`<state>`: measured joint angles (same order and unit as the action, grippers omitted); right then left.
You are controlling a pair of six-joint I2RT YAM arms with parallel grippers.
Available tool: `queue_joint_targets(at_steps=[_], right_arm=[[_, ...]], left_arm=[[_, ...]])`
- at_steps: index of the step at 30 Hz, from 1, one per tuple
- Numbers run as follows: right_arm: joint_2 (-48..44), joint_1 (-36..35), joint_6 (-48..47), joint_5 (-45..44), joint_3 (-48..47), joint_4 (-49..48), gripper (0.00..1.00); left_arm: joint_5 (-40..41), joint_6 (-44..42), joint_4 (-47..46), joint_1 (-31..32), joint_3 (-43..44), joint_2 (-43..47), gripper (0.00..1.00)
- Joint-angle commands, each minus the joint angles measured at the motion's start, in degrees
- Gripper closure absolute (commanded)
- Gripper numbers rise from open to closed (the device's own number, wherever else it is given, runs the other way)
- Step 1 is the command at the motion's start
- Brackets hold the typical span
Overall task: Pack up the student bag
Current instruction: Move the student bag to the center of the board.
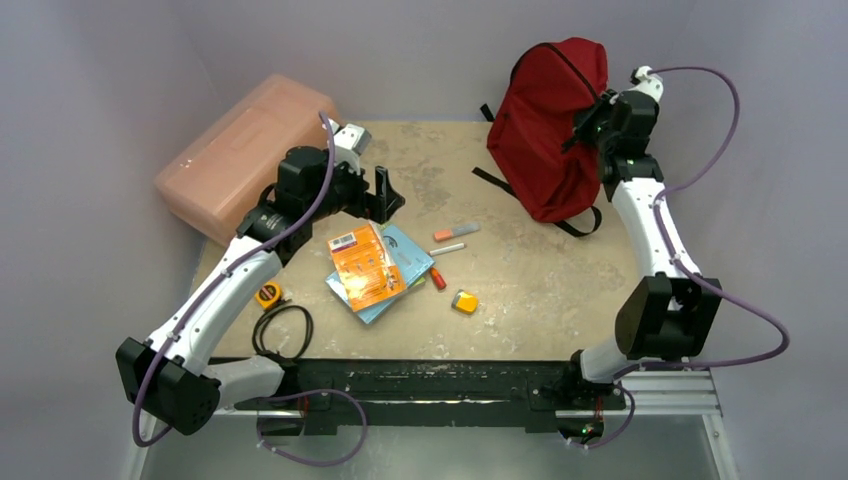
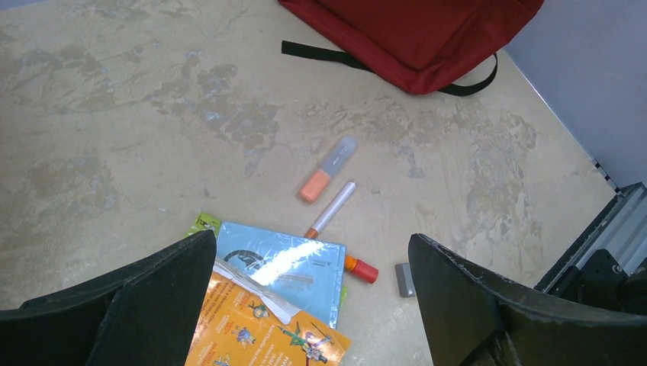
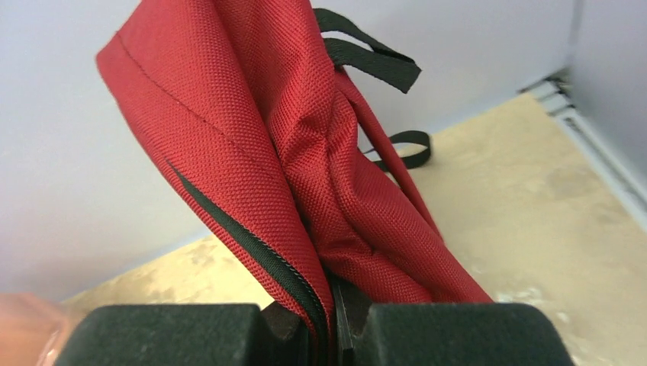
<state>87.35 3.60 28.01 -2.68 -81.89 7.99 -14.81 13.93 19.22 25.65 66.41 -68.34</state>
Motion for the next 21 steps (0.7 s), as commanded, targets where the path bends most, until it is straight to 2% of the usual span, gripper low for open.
queue_joint_targets(at_steps=[1, 8, 18, 21], right_arm=[[-1.3, -3.1, 2.6, 6.0, 2.2, -15.3, 1.0], [0.0, -6.4, 2.6, 2.8, 5.6, -23.2, 1.0], [6.9, -9.1, 2.6, 3.5, 3.8, -31.5, 1.0], [8.7, -11.0, 2.6, 3.0, 1.8, -31.0, 1.0]], left_arm=[[-0.3, -0.2, -0.2, 0.3, 3.0, 1.7, 0.03], [0.0, -0.5, 0.0, 0.3, 2.8, 2.6, 0.03], [0.0, -0.4, 0.2, 0.3, 3.0, 3.0, 0.03], [0.1, -0.6, 0.6, 0.3, 3.2, 3.1, 0.03]])
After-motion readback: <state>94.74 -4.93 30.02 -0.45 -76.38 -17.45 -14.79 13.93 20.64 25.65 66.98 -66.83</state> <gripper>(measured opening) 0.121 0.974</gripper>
